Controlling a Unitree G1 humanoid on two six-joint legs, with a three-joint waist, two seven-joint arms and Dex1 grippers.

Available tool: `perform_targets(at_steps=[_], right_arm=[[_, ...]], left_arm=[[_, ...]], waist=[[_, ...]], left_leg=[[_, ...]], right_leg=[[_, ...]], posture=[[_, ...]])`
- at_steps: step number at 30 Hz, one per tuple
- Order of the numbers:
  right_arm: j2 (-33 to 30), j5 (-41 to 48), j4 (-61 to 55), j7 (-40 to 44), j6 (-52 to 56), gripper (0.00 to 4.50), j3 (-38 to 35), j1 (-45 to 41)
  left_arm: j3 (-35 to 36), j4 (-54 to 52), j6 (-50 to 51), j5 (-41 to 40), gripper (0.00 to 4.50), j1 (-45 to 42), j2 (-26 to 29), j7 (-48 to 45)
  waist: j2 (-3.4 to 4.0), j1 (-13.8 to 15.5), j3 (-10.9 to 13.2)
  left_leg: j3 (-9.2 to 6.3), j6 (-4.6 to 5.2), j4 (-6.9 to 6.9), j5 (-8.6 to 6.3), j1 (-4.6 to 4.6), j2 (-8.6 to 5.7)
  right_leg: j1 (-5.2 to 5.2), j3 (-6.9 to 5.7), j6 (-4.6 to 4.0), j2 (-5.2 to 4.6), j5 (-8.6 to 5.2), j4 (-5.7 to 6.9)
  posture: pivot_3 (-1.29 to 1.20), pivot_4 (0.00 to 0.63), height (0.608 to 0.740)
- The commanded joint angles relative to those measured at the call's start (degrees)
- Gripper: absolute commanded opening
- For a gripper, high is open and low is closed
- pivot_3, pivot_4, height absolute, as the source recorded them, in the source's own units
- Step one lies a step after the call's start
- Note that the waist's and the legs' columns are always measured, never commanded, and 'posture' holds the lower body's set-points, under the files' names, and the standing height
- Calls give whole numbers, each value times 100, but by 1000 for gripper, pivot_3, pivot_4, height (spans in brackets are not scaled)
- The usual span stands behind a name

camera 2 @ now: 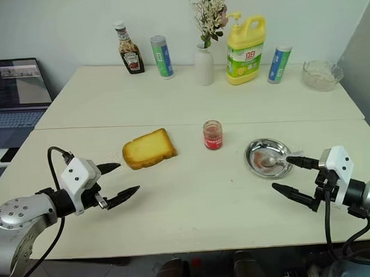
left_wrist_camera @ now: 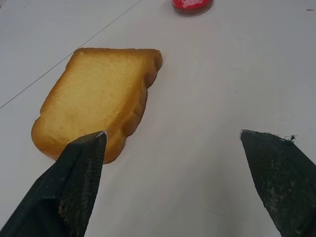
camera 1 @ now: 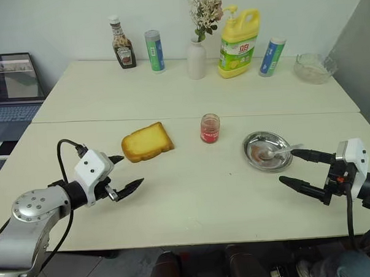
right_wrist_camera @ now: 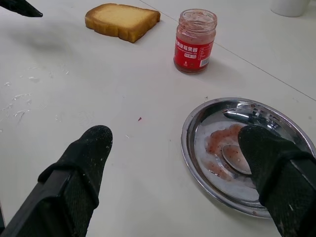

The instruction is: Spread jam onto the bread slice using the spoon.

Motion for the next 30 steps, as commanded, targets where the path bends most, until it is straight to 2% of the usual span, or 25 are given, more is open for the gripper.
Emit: perform_targets(at_steps=[1, 9, 14, 21, 26, 30], right_arm=[[16, -15, -177, 0, -14, 4448, -155, 69], [55, -81, -251, -18, -62, 4448, -145, 204], [115, -78, -335, -50, 1, 4448, -70, 179], [183, 15, -514, -151, 273, 4448, 36, 87], [185, 104, -553, -95, 323, 4448, 104, -47], [160, 202, -772, -178, 408, 4448, 285, -323]], left_arm=[[20, -87, 57, -141, 4500, -133, -8, -38], [-147, 58, 65, 71, 4500, -242, 60, 20], [-139, 127, -410, 87, 4500, -195, -111, -88], [-123, 253, -479, 107, 4500, -108, -249, -67], [-17, 480, -561, 292, 4500, -207, -463, 367], [285, 836, -126, 202, 4500, -520, -814, 1066]], waist=[[0, 1, 0], [-1, 5, 0], [-1, 7, 0], [-1, 7, 0], [-1, 8, 0], [-1, 7, 0]], left_leg=[[1, 0, 0, 0, 0, 0], [0, 0, 1, 0, -1, -1], [0, 0, 2, 0, -1, -1], [-1, 0, 4, 0, -1, -1], [-1, 0, 5, 0, -1, -1], [-4, 0, 10, 0, -2, -1]], right_leg=[[0, 0, 0, 0, 0, 0], [0, 0, 2, 0, 1, 0], [0, 0, 1, 0, 1, 0], [1, 0, 2, 1, 1, 2], [1, 0, 2, 0, 1, 2], [2, -3, 4, 1, 3, 4]], posture=[[0, 150, 740], [0, 150, 740], [0, 150, 740], [0, 150, 740], [0, 150, 740], [0, 150, 740]])
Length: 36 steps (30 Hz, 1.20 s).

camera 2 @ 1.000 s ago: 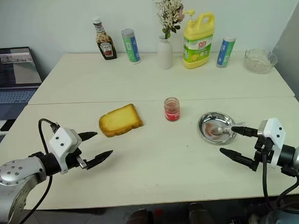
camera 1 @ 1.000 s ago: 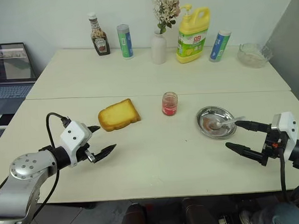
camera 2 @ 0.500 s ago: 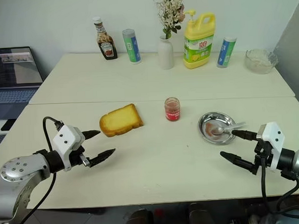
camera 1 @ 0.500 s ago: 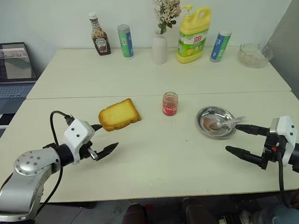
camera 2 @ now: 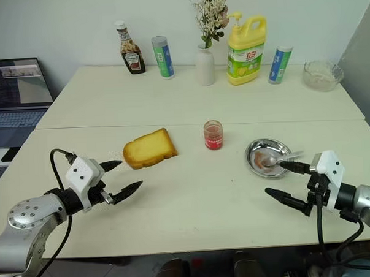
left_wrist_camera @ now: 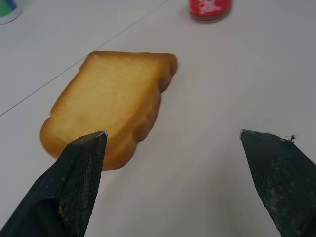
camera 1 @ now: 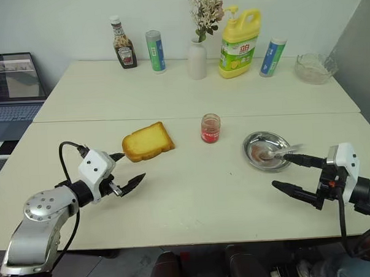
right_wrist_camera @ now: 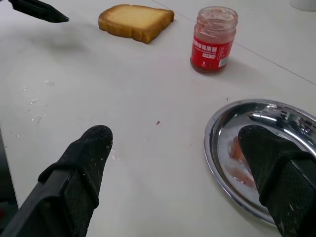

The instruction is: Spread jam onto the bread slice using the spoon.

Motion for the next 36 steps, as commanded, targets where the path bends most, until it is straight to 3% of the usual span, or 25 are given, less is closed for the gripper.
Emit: perform_targets(at_steps=[1, 9, 14, 21, 36], right_arm=[[-23, 150, -415, -108, 117, 4448, 106, -318], [0, 320, -654, -399, 685, 4448, 881, -1608], [258, 335, -532, -316, 748, 4448, 1390, -2342], [217, 294, -530, -45, 712, 4448, 1610, -2649], [-106, 471, -687, 393, 890, 4500, 1566, -2684]], left_arm=[[428, 192, 407, -107, 4500, -328, -216, 663], [685, 1162, 2083, -530, 4500, -1619, -891, 1834], [482, 2129, 2318, -445, 4500, -2398, -1235, 2141], [400, 3068, 2598, -502, 4500, -3083, -1435, 2248], [162, 3207, 3175, -544, 44, -3176, -1437, 1994]], waist=[[0, -2, 0], [-8, -2, -3], [-9, 3, -4], [-11, 7, -5], [-8, 18, -8]], left_leg=[[-1, 0, 1, 0, 0, 1], [-10, 0, 10, 0, -3, -2], [-24, -1, 13, 0, -13, -6], [-57, -1, 12, 0, -26, -9], [-75, -2, 14, 1, -24, -15]], right_leg=[[0, 0, 1, 1, 0, 0], [3, -7, 8, 4, 5, 3], [0, -21, 3, 4, 9, 3], [0, -47, -19, 3, 22, 3], [9, -65, -19, -4, 22, 5]], posture=[[0, 150, 740], [0, 150, 740], [0, 150, 740], [0, 150, 740], [0, 150, 740]])
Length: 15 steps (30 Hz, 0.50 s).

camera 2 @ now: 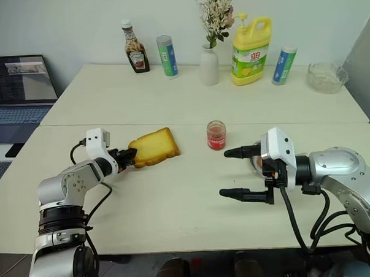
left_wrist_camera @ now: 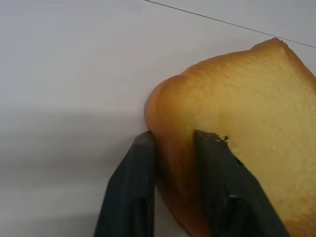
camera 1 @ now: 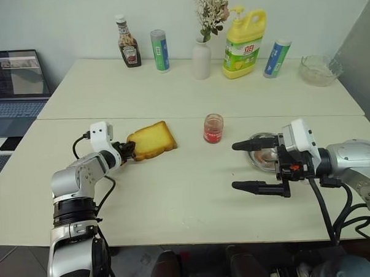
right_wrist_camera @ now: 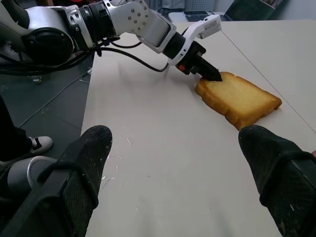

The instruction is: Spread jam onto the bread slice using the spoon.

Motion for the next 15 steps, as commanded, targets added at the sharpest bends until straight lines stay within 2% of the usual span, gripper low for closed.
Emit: perform_targets(at_steps=[1, 10, 15], right_arm=[[-84, 4, -142, 31, -73, 4500, -136, 28], [-248, 70, -165, -12, -68, 4500, -496, 431], [-401, 194, -204, 29, 48, 4500, -824, 714]], left_arm=[[-88, -46, 263, -70, 44, 146, -38, -90], [168, -1166, 1042, -932, 44, 771, 553, -1078], [-72, -2006, 1342, -1680, 44, 1263, 1212, -2438]], waist=[[0, 0, 0], [0, -11, 0], [0, -18, 2]], left_leg=[[0, 0, 0, 0, 0, 0], [-1, -2, -3, -1, -4, 2], [-4, -2, -4, -1, -5, 5]], right_leg=[[0, 0, 0, 0, 0, 0], [-4, -1, 0, -2, 0, -2], [-5, -8, -4, -1, -3, -1]], posture=[[0, 150, 740], [0, 150, 740], [0, 150, 740]])
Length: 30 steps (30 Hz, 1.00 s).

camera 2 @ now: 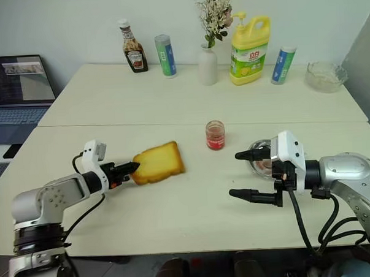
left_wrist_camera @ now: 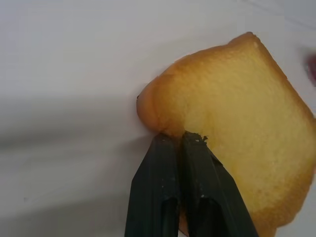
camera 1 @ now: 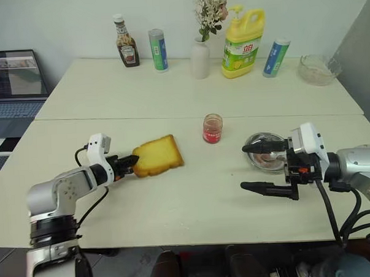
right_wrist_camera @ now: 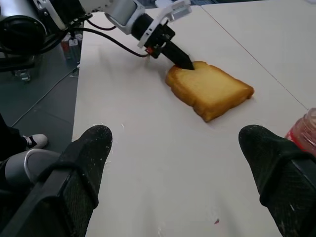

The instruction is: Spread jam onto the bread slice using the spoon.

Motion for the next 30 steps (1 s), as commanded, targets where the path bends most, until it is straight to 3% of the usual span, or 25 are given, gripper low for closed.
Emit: perform_targets(at_steps=[1, 8, 14, 24, 30], right_arm=[[-208, 185, -204, 71, 55, 4500, -410, 198], [-718, 312, -553, 364, 223, 4500, -951, 1153], [-747, 273, -925, 234, 239, 4500, -1213, 1883], [-588, 21, -1103, -87, 132, 4500, -1194, 2298], [-547, 18, -1112, -165, 122, 4500, -1153, 2270]], left_arm=[[-296, -753, 46, -465, 44, 180, 490, -996], [-1761, -1368, -1062, 161, 44, 241, 1021, -2075], [-2919, -875, -2108, 950, 44, -613, 681, -2575], [-3252, 585, -3170, 2027, 44, -1503, -129, -2131], [-3201, 606, -3139, 2109, 44, -1497, -308, -2121]], waist=[[0, 4, 1], [2, 28, 2], [2, 33, 2], [0, 7, 3], [0, 7, 3]], left_leg=[[-2, 0, 0, 0, -2, 0], [-4, 0, 0, 0, -5, -3], [-6, 1, 2, 0, -6, -2], [-5, 2, 4, 0, -9, -1], [-5, 2, 4, 0, -8, -1]], right_leg=[[0, -3, -2, 0, -1, 0], [3, -8, -6, -3, -5, -5], [2, -9, 15, 4, -20, -5], [1, -3, 18, 11, -21, -5], [1, -2, 18, 11, -21, -4]], posture=[[0, 150, 740], [0, 150, 740], [0, 150, 740], [0, 150, 740], [0, 150, 740]])
